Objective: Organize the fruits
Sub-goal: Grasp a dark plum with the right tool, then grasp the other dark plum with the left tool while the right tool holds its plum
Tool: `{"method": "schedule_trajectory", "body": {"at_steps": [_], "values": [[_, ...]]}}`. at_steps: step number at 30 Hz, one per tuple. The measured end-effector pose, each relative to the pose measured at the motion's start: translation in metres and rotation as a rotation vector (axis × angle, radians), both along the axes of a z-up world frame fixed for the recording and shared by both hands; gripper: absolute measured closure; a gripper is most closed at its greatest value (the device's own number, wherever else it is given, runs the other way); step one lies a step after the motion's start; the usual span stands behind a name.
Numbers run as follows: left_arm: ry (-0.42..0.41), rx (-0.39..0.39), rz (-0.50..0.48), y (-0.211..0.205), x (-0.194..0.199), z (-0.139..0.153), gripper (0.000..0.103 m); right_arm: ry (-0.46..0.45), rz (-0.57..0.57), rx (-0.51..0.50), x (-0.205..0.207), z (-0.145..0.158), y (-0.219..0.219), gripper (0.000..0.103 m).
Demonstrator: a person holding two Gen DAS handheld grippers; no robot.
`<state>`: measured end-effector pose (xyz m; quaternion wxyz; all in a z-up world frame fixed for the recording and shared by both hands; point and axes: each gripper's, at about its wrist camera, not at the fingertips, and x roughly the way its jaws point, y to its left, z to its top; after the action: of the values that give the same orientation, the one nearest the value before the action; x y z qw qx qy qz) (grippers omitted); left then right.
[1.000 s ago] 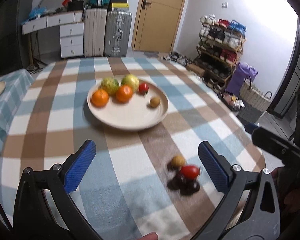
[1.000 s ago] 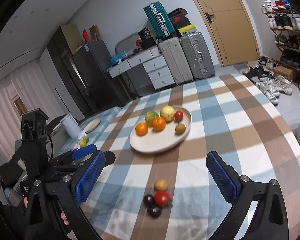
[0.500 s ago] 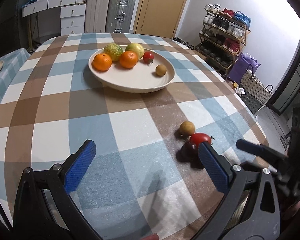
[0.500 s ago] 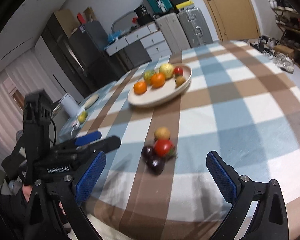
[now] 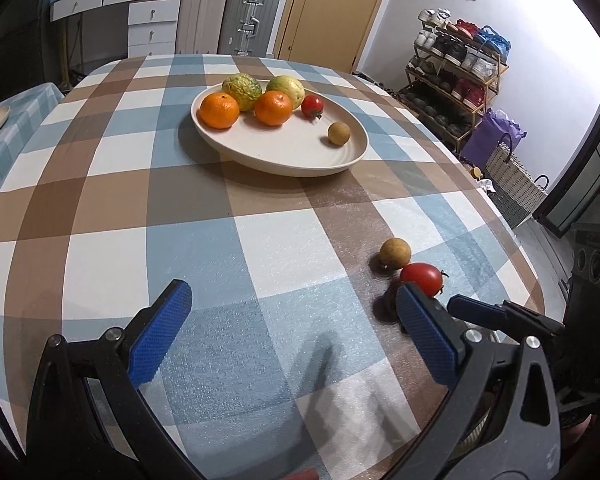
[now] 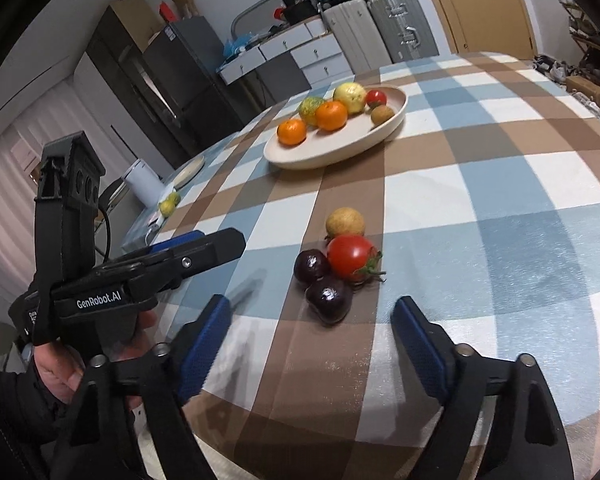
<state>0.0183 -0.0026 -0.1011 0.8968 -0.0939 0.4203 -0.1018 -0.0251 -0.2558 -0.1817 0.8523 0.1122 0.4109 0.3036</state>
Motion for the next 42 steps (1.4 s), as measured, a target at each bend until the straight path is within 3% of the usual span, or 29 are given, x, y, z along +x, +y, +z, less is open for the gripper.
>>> {"method": "schedule_trajectory", "body": {"at_steps": [15, 33, 42], "values": [[0.010, -0.007, 0.006, 0.003, 0.003, -0.005, 0.001, -0.012, -0.013, -0.079, 0.006, -0.003, 0.007, 0.075], [0.012, 0.017, -0.003, -0.004, 0.001, -0.003, 0.001, -0.030, -0.006, 0.005, 0.002, 0.000, -0.010, 0.077], [0.019, 0.040, -0.059, -0.025, 0.001, -0.005, 0.001, -0.067, -0.046, 0.053, -0.004, 0.007, -0.033, 0.077]]}}
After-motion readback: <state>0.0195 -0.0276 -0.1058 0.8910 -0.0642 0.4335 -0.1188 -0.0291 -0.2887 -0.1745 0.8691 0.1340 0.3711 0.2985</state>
